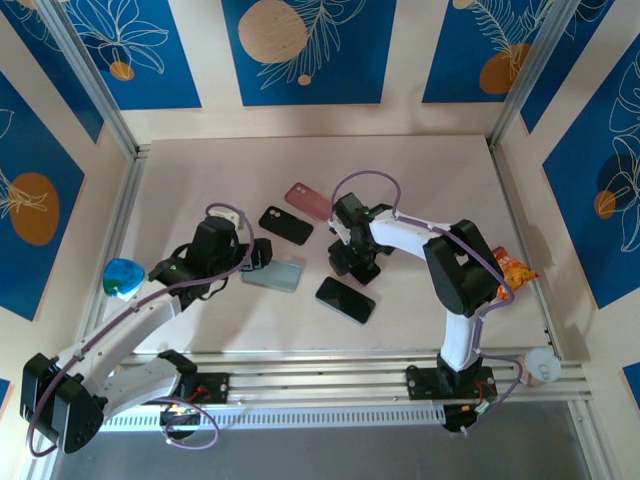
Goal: Put the phone into the phone case
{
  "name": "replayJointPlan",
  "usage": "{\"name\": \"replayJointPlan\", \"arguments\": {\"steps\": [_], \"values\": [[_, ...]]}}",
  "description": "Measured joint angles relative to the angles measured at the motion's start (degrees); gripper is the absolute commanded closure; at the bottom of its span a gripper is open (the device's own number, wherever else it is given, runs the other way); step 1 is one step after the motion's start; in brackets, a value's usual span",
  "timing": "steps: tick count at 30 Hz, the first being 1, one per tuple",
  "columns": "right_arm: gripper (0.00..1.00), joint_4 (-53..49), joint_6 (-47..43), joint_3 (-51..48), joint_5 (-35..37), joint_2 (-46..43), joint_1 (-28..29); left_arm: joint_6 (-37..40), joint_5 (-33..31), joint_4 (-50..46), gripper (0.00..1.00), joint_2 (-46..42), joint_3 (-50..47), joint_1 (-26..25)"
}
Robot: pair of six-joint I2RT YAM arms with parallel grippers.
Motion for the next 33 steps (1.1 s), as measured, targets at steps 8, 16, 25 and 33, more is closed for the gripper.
{"name": "replayJointPlan", "arguments": {"steps": [8, 16, 25, 33], "values": [[0.13, 0.02, -0.02, 0.00, 0.15, 0.83, 0.11, 0.48, 0.02, 0.00, 0.15, 0.85, 0.00, 0.00], [0.27, 0.24, 0.09, -0.22, 0.04, 0.81, 0.46, 0.87, 0.68, 0.04, 0.15, 1.70, 0.00, 0.00], [0.34, 1.62, -0.02, -1.38, 1.18, -0.13, 1.14, 0.92, 3.13, 1.29, 0.24, 5.20, 0.00, 0.00], [0.34, 2.84, -1.66, -2.36, 1.86, -2.78, 1.31, 1.09, 7.02, 4.20, 0.28, 10.10, 0.09, -0.02]]}}
